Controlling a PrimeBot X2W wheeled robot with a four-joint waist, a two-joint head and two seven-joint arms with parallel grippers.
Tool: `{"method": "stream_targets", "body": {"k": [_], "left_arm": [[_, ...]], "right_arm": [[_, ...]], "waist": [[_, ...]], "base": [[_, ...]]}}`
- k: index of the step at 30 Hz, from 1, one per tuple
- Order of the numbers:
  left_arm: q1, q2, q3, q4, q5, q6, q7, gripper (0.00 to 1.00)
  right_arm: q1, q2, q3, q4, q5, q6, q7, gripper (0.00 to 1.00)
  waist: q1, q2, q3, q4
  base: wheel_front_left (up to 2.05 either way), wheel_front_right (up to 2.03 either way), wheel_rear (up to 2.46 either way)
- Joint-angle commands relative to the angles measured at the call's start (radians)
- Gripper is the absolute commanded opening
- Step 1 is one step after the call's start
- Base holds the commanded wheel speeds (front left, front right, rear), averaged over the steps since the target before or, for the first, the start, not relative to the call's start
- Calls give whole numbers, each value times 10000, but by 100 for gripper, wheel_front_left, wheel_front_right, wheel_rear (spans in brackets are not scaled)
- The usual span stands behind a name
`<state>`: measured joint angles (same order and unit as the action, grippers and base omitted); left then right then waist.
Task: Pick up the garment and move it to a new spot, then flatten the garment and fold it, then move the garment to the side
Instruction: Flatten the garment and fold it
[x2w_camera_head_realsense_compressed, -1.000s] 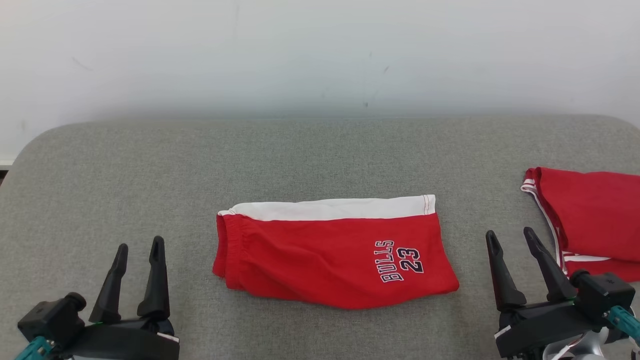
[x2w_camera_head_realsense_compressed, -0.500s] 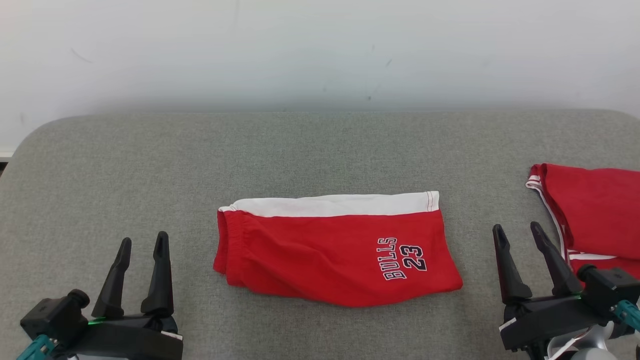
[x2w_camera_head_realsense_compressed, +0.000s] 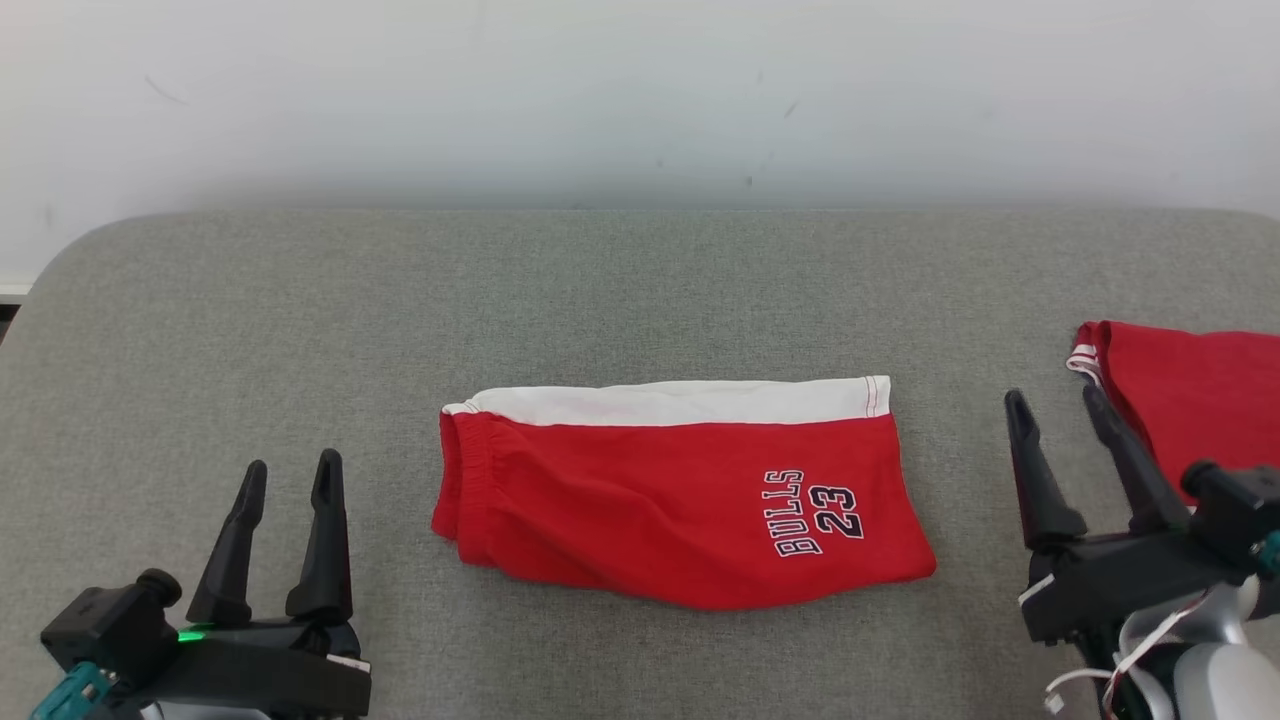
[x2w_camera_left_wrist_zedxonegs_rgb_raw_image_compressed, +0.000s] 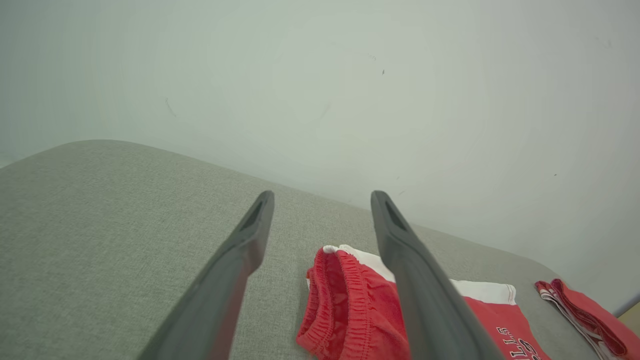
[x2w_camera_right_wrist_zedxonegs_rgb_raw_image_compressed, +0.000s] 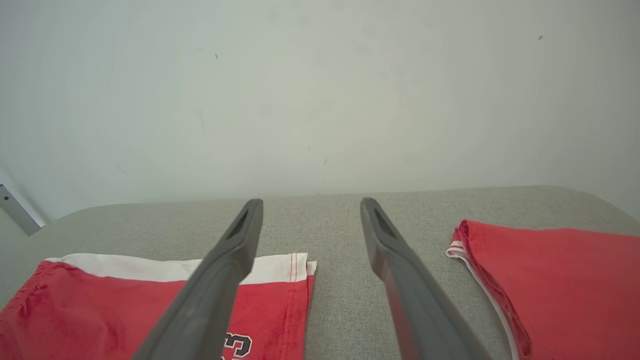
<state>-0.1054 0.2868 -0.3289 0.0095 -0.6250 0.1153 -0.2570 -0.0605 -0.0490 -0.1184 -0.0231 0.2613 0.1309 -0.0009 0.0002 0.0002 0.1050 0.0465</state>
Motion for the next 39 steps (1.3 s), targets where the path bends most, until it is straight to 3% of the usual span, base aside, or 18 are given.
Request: {"method": "stream_targets", "body": {"k": [1, 10, 19, 27, 39], "left_arm": [[-62, 60, -2, -26, 122, 14, -10, 100], [-136, 89, -231, -71, 179, -54, 72, 100], [-241, 215, -467, -83, 267, 54, 475, 100], [-459, 440, -719, 36, 649, 136, 736, 100], [-597, 493, -951, -52, 989, 399, 833, 100]], "right_arm": [[-131, -34, -89, -88, -114, -5, 109, 100], [-787, -34, -1110, -681, 549, -5, 4673, 100], [-1559, -30, -928, -576, -46, -5, 9344, 100], [-2670, -23, -1364, 828, -161, -5, 10655, 100], [-3933, -34, -1059, 3674, -280, -5, 10804, 100]], "waist": [[-2, -2, 10, 18], [-2, -2, 56, 175], [-2, -2, 107, 354], [-2, -2, 251, 631], [-2, -2, 420, 1076]], "base": [[0, 0, 0], [0, 0, 0], [0, 0, 0], [0, 0, 0], [0, 0, 0]]}}
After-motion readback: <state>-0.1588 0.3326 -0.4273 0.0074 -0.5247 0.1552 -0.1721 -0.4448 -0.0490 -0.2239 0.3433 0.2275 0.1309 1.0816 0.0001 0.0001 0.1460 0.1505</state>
